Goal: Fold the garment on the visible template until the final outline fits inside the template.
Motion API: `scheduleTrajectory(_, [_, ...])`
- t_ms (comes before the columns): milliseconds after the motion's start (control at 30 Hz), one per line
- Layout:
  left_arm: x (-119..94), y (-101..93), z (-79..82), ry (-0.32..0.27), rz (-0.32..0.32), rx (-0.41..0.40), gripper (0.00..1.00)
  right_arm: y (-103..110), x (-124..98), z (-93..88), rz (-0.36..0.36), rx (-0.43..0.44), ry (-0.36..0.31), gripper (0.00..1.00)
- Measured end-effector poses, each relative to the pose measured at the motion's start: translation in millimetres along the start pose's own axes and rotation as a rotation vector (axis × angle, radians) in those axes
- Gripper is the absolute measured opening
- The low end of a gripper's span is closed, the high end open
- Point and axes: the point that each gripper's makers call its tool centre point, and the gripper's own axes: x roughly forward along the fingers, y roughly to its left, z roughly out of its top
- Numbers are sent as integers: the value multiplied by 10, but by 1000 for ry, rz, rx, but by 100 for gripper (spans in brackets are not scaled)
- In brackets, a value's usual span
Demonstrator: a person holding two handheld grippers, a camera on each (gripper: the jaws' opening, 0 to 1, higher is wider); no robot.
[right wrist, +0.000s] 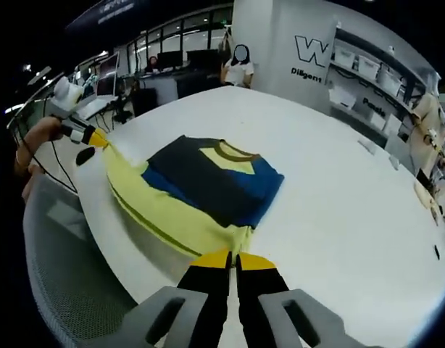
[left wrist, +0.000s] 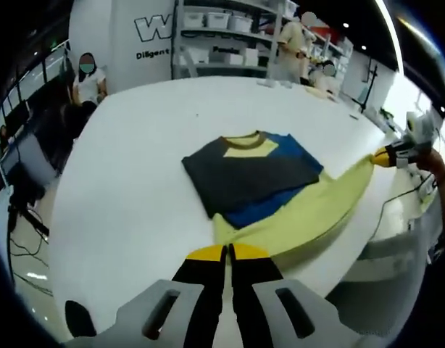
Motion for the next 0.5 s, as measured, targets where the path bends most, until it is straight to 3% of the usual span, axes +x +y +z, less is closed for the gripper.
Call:
scheduleTrajectory(300, [77,81,338,-49,21,-3,0,-178,42,262,1,-29,-32,0])
scheduleTrajectory(500, [119,127,552,-77,18,-22,0,-325,136,366,-19,2,-27,0])
